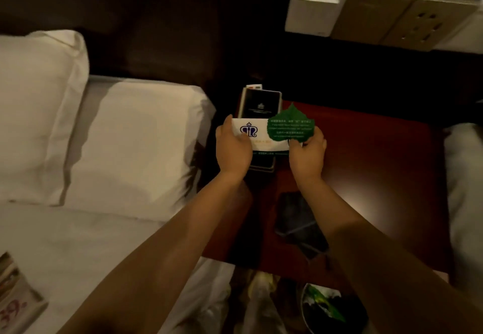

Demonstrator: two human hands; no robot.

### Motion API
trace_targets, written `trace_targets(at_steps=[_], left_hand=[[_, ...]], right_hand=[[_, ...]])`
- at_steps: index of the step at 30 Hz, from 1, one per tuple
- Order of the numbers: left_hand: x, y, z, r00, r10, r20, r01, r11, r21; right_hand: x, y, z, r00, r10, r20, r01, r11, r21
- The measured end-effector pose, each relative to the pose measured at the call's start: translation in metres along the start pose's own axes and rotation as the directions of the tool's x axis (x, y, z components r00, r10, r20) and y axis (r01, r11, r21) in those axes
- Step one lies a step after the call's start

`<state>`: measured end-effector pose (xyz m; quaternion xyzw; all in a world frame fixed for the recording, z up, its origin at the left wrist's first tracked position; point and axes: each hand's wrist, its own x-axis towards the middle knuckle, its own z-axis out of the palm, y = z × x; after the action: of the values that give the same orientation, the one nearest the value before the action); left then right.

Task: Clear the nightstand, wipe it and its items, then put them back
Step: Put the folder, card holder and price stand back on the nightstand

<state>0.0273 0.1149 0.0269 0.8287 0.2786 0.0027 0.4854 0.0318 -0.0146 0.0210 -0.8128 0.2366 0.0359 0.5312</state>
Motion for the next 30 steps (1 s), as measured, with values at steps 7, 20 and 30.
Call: trace_targets(at_steps=[7,20,30], left_hand=[[-0.007,0.039,0.074,0.985,0.081,0.152,-0.09,0.995,0.051],[0.053,0.059,0.147,0.933,0.122,0.339,-0.155,0.985,0.071],[0.082,0.052,0.178,0.955,0.098,0.282,-0.134,0.985,0.111]], right_hand=[[0.045,0.034,-0.063,0.997,0.039,-0.07,-0.041,0.999,-0.03],[0.135,0.053,-0.088,0.992,0.057,0.114,-0.068,0.992,0.101],[0.178,0.066,-0.073,0.987,0.068,0.148,-0.095,0.978,0.184]])
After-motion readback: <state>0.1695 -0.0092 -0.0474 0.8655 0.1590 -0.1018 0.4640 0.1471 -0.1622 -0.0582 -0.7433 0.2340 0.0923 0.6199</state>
